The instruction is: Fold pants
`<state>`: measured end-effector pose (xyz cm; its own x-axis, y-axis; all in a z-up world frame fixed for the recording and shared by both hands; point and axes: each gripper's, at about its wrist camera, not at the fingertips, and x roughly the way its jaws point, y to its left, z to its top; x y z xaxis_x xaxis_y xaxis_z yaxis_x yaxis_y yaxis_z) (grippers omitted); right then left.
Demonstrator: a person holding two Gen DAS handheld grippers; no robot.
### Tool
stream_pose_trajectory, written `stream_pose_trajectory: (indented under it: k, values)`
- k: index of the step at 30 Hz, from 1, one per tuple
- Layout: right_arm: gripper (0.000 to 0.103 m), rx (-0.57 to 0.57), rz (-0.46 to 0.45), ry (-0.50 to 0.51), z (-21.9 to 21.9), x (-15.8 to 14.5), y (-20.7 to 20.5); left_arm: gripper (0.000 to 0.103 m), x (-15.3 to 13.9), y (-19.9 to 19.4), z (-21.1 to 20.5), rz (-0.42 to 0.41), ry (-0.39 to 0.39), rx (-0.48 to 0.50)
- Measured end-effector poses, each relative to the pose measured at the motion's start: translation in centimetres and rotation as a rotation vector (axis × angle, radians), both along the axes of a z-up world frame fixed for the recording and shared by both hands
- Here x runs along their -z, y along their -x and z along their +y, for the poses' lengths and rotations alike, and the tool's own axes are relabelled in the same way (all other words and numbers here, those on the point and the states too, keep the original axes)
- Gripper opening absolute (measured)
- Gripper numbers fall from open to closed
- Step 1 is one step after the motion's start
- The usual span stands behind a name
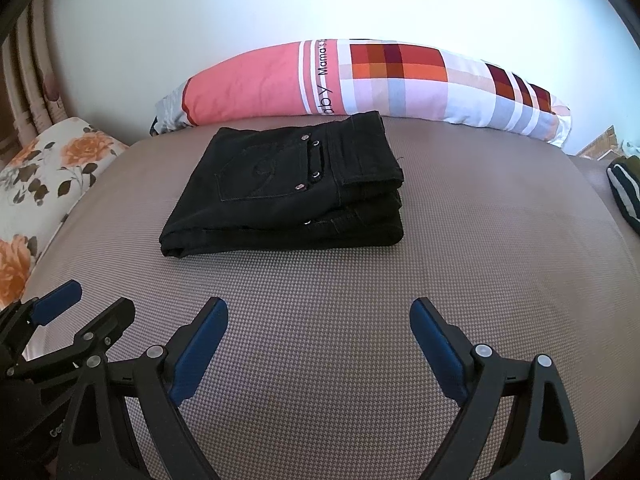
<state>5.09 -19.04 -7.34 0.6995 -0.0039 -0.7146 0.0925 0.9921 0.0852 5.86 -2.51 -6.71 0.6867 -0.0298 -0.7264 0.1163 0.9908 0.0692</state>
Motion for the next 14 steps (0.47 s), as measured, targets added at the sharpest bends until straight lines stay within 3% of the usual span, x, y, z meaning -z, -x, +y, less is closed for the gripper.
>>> stream_pose_trajectory:
  k: [14]
  values:
    - [0.091,0.001,0.004,0.001,-0.02,0.21,-0.09,0.068,0.40,-0.09,-0.15,0.012,0.003,0.007]
